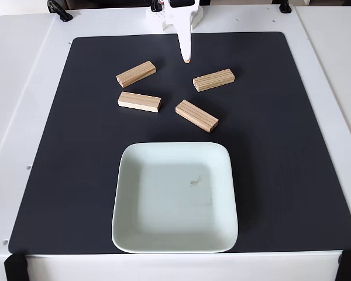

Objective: Pick up the wooden block and place them on the plate.

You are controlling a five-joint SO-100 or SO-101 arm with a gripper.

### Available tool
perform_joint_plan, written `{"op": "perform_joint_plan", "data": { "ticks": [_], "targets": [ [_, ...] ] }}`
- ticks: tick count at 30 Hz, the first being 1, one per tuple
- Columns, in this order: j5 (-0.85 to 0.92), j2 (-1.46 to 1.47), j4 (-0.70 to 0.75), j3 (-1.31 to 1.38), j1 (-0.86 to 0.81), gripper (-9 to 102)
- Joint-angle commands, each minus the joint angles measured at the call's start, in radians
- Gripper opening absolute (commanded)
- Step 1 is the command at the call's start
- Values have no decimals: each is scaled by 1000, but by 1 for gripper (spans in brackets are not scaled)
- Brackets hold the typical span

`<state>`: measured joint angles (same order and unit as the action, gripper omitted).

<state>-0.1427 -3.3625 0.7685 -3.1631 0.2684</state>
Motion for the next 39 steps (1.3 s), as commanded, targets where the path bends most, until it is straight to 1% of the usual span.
{"op": "perform_joint_plan", "data": {
  "ticks": [1, 8, 12, 14, 18, 25, 27, 34, 39],
  "targets": [
    [-8, -5, 2, 2, 0, 0],
    [-8, 5, 2, 14, 0, 0],
    [-12, 11, 12, 123, 2, -1],
    [-69, 40, 12, 196, 23, -1],
    [-193, 213, 14, 391, 41, -1],
    [-307, 673, 34, 795, 43, -1],
    [-328, 788, 100, 923, 44, -1],
    [-417, 1131, 442, 1305, 83, 0],
    [-500, 1328, 589, 1509, 86, 0]
  ]
}}
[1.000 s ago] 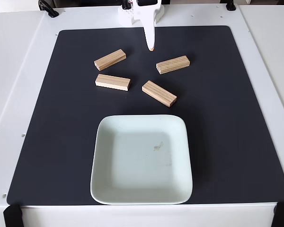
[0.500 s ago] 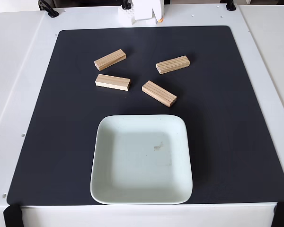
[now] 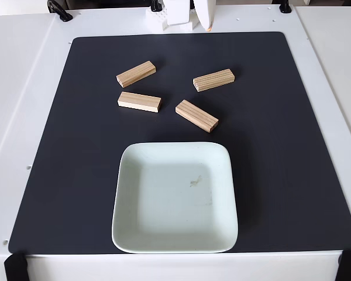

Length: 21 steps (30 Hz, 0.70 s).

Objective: Pick up the wooden block and place them on the plate.

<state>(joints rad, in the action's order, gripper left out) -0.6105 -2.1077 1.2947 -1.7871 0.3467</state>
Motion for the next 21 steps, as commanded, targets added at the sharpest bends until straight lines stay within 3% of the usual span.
{"op": "perform_joint_plan", "data": {
  "ticks": [1, 7, 21],
  "targets": [
    [-44, 112, 87, 173, 8, 0],
    [-64, 348, 190, 336, 8, 0],
    [-206, 581, 179, 417, 11, 0]
  ]
}}
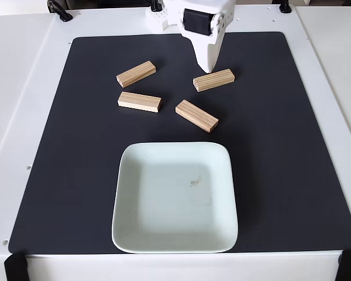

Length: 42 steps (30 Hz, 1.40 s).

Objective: Pick up the wooden block and place them on the plate.

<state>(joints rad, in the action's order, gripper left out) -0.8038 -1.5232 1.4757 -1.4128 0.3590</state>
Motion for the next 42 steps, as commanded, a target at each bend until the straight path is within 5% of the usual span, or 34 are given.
{"op": "perform_joint_plan", "data": {
  "ticks": [1, 5, 13, 42],
  "targets": [
    [-12, 0, -3, 43, -2, 0],
    [0, 5, -2, 34, -2, 3],
    [3, 5, 8, -2, 18, 33],
    [-14, 225, -44, 23, -17, 34]
  ]
}}
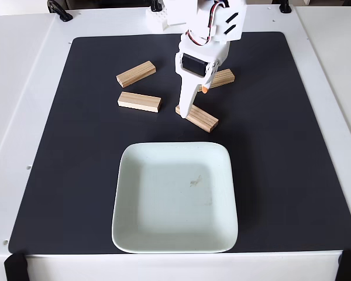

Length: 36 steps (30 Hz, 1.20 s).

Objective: Pick up the wooden block and place them on the plate.

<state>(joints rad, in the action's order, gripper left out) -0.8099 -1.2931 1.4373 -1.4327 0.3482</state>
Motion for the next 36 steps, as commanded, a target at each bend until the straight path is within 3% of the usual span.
{"op": "perform_joint_plan", "data": {
  "ticks": [1, 6, 36],
  "targets": [
    [-8, -2, -17, 43, -6, 34],
    [-8, 20, -87, 43, -8, 34],
    [3, 98, -98, 87, -17, 34]
  ]
}}
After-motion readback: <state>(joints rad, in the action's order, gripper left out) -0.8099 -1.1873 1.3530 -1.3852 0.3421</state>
